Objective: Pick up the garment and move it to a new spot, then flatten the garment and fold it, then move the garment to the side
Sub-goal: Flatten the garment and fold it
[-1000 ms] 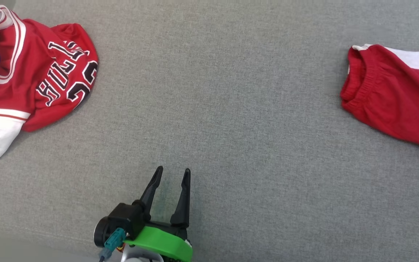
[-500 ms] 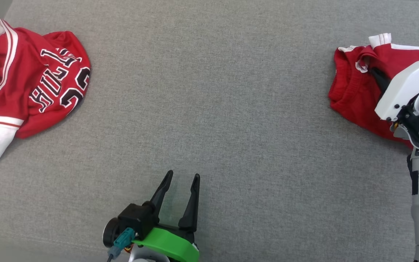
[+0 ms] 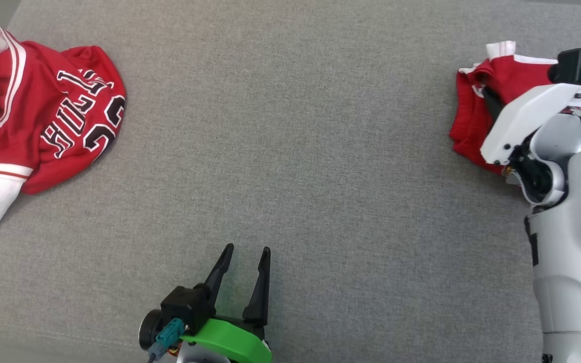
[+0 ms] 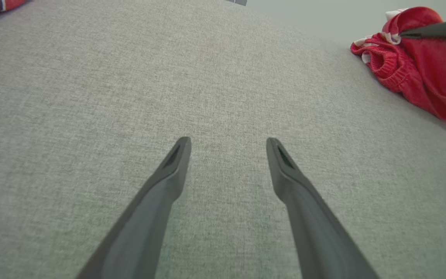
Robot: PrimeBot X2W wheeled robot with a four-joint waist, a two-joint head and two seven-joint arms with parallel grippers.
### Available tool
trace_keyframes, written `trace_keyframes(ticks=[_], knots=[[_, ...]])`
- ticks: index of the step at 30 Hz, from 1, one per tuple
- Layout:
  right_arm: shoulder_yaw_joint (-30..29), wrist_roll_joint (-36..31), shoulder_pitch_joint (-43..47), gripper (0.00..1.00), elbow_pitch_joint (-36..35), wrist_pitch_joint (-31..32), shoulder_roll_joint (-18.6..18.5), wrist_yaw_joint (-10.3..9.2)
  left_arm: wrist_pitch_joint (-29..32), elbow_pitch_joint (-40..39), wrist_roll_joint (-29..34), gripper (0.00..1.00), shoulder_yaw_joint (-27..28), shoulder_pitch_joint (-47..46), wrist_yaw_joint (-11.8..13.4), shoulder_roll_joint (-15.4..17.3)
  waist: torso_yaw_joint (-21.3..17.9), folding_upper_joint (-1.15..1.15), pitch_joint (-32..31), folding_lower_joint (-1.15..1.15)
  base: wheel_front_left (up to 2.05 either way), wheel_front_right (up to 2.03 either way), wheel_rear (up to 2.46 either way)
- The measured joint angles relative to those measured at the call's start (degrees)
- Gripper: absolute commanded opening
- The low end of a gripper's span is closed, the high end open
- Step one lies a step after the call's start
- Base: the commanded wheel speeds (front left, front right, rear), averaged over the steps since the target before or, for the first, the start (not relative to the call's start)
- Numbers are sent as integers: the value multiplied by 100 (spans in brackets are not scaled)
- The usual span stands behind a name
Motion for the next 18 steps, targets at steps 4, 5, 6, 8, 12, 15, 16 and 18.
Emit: trace_keyframes(ticks=[4, 5, 6, 8, 12, 15, 16, 18], knots=[[339, 191, -36, 100, 90, -270, 121, 1, 0, 70, -41, 100, -29, -10, -23, -2, -39, 0, -115, 0, 0, 0, 0], [399, 314, -31, 100, 35, -391, 138, 1, -1, 90, -41, 100, -23, -5, -24, -2, -47, 0, -155, 0, 0, 0, 0], [449, 414, -3, 100, -42, -501, 140, 0, 0, 104, -41, 100, -13, 6, -24, -2, -53, 0, -188, 0, 0, 0, 0], [569, 716, 181, 100, -334, -836, 144, 0, 0, 119, -38, 100, 51, 79, -23, -3, -71, 0, -285, 0, 0, 0, 0], [912, 789, 882, 100, -1102, -1541, -67, 5, 0, 111, 0, 100, 230, 356, 7, -3, -133, 0, -496, 0, 0, 0, 0], [787, 305, 1580, 100, -1465, -2293, -645, 2, 0, 48, 69, 100, 408, 546, 7, -4, -201, 0, -668, 0, 0, 0, 0], [630, 241, 1832, 100, -1501, -2550, -719, 1, -1, 8, 97, 100, 468, 596, 3, -4, -225, 0, -731, 0, 0, 0, 0], [368, 29, 2276, 100, -1497, -3047, -815, 1, -1, -73, 202, 100, 589, 662, -13, -4, -264, 0, -846, 0, 0, 0, 0]])
